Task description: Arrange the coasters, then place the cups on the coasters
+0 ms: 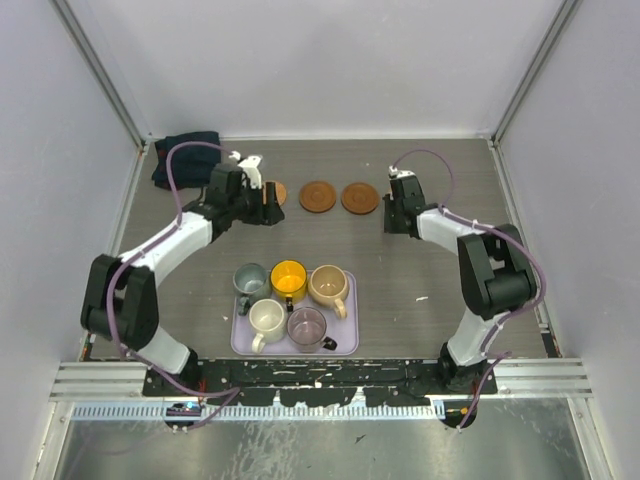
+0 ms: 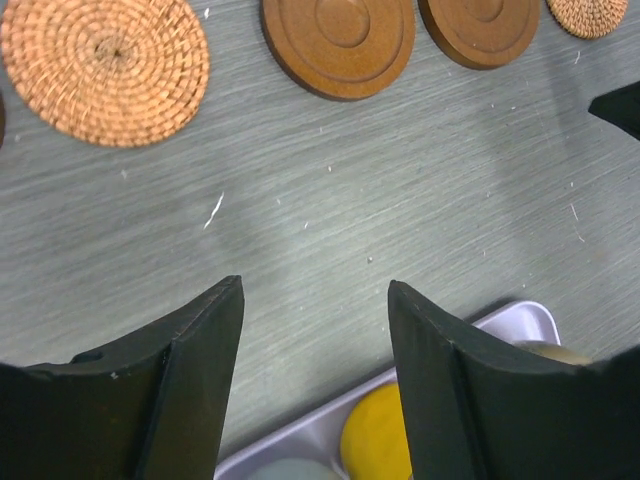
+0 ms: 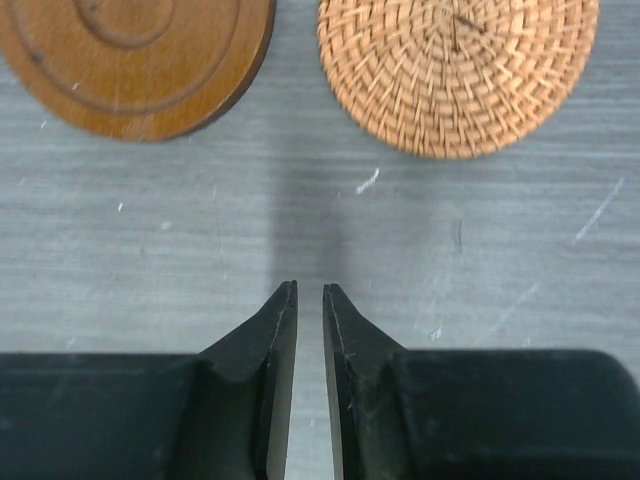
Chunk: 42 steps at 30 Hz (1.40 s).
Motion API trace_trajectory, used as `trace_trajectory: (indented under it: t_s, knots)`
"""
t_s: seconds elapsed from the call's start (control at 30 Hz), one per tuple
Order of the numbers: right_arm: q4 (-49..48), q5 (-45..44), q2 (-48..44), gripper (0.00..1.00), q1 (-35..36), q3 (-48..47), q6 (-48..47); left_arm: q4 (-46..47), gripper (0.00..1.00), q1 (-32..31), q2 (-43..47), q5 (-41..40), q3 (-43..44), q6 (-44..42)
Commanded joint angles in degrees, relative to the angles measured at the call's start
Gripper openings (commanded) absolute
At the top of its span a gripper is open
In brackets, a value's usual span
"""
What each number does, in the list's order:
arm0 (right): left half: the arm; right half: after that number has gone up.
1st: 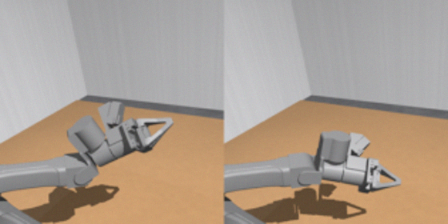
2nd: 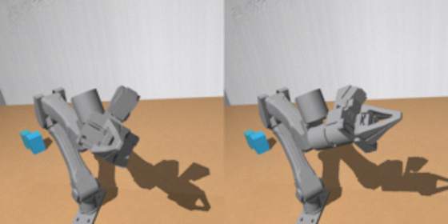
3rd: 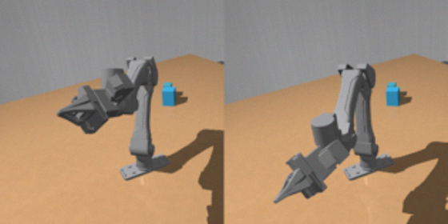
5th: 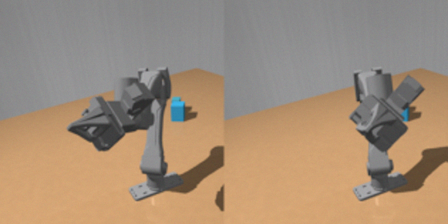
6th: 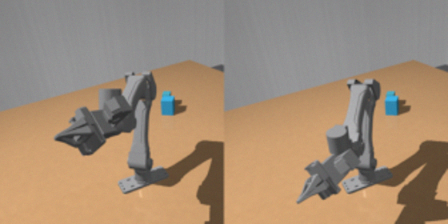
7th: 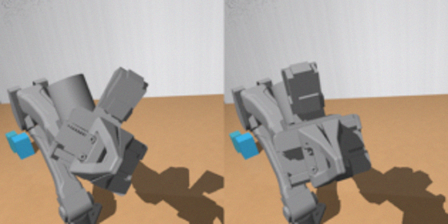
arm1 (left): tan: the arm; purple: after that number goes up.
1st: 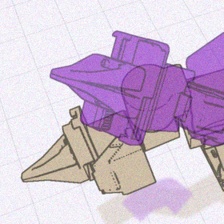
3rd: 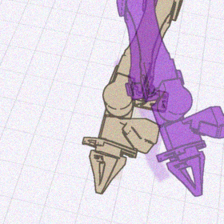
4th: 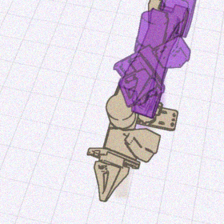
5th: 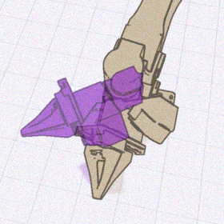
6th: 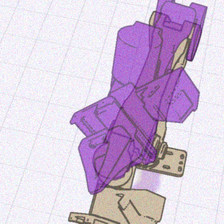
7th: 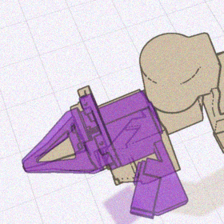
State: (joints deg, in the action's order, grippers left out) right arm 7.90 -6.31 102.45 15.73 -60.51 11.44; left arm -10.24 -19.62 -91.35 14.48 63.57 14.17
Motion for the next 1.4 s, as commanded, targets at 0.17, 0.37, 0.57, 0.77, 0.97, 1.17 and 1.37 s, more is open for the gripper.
trace_trajectory:
  t_s: [0.17, 0.37, 0.57, 0.77, 0.97, 1.17, 1.37]
  knots:
    - [-4.2, 1.9, -15.5, 0.31, 1.8, 9.4, -0.3, 4.4, 0.76, -0.9, 15.8, -9.7, -11.8, 0.6]
    - [-3.5, 2.6, -23.0, 0.43, 1.8, 12.8, 0.1, 5.8, 0.8, -1.2, 26.2, -15.2, -18.4, 1.3]
    - [-4.3, 6.5, -31.5, 0.54, 2.1, 15.9, 2.2, 5.6, 0.85, -1.5, 34.1, -17.3, -23.1, 5.1]
    - [0.9, 8.3, -37.3, 0.63, 4.9, 16.4, 1.7, 0.4, 0.91, -4.0, 40.9, -17.6, -26.6, 6.3]
    - [5.2, 7.9, -40.7, 0.65, 12.0, 17.2, 2.1, -3.9, 0.94, -11.3, 48.3, -24.0, -30.2, 7.6]
    - [8.4, 6.4, -41.6, 0.66, 15.3, 16.8, 2.6, -9.0, 0.94, -16.8, 50.9, -28.9, -29.6, 8.2]
    - [12.6, 5.9, -42.2, 0.67, 18.7, 15.4, 2.9, -15.5, 0.94, -23.7, 54.0, -32.7, -30.0, 12.0]
